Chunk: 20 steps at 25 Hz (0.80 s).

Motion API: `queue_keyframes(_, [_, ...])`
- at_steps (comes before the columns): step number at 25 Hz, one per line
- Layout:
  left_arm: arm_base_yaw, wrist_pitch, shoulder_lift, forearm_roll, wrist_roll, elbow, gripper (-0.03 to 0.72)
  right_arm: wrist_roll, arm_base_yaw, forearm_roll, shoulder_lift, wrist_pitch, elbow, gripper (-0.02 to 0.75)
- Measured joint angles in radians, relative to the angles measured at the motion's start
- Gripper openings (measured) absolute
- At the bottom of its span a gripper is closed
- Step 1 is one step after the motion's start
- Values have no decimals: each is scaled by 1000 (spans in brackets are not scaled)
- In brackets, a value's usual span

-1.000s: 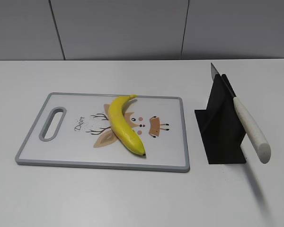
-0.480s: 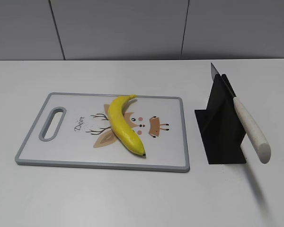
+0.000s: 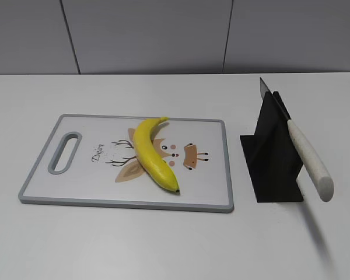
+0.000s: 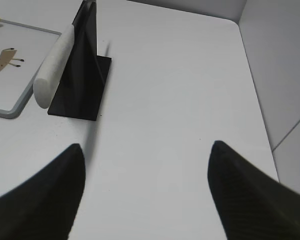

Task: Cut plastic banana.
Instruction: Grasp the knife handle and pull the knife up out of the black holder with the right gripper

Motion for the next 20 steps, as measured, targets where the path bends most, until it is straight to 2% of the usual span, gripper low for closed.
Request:
queue_keyframes(14, [0,0,0,0,0,0,560,3,0,10,7,0,-3,594])
queue_keyframes(20, [0,0,0,0,0,0,560,33,0,14,189,-1,-57,594])
